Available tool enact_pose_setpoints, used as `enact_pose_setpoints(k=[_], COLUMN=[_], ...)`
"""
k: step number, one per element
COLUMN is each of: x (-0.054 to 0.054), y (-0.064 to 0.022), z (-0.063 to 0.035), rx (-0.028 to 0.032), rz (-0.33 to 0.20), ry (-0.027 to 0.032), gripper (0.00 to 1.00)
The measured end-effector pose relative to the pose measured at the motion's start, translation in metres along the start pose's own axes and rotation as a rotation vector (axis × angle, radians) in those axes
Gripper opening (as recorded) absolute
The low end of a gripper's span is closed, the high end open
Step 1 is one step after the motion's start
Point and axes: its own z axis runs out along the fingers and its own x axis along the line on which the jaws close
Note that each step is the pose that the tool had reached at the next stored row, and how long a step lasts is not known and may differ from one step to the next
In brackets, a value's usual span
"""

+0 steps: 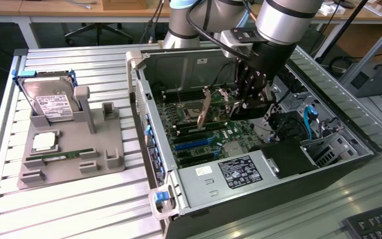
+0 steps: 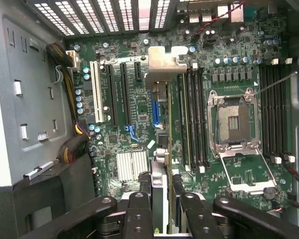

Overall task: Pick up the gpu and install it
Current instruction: 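Insert the gpu into the slot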

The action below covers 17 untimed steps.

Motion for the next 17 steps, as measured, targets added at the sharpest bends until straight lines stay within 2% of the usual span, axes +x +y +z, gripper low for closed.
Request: enact_pose_setpoints(k=[17], x=[0.0018], y=[0.0071], z=[0.0018], rx=[0.0], rz=[0.0], ry=[0.0], gripper=[0.27])
